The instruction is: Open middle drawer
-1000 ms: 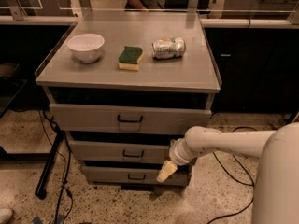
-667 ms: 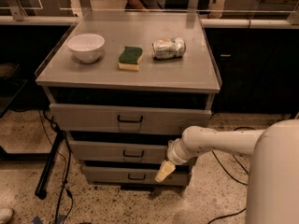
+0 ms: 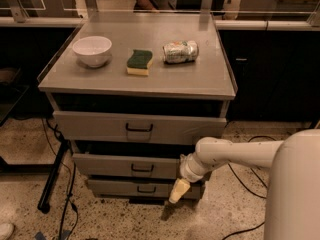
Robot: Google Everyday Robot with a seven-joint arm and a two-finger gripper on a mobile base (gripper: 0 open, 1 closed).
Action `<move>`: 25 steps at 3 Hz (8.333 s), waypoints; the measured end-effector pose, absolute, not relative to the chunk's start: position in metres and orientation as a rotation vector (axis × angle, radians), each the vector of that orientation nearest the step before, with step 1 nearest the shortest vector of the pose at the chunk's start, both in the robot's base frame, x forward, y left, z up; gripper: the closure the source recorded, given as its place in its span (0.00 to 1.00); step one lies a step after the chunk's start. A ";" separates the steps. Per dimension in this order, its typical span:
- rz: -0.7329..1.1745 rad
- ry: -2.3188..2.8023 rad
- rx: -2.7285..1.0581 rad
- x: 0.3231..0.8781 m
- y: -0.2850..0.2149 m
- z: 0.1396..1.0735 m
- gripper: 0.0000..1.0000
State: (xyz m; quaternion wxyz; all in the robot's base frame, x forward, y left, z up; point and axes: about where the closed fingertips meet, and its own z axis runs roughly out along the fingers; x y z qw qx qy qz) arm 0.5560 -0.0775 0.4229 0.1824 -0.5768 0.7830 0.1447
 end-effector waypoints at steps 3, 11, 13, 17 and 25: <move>0.543 2.248 -1.696 0.471 -0.102 0.475 0.00; 0.452 2.202 -1.840 0.516 -0.086 0.438 0.00; 0.506 2.241 -1.846 0.515 -0.092 0.416 0.00; 0.557 2.298 -1.755 0.451 -0.125 0.468 0.00; 0.504 2.253 -1.871 0.500 -0.095 0.424 0.00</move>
Offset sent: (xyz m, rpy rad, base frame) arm -0.1314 -0.0394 0.0900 0.0357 0.1683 0.0697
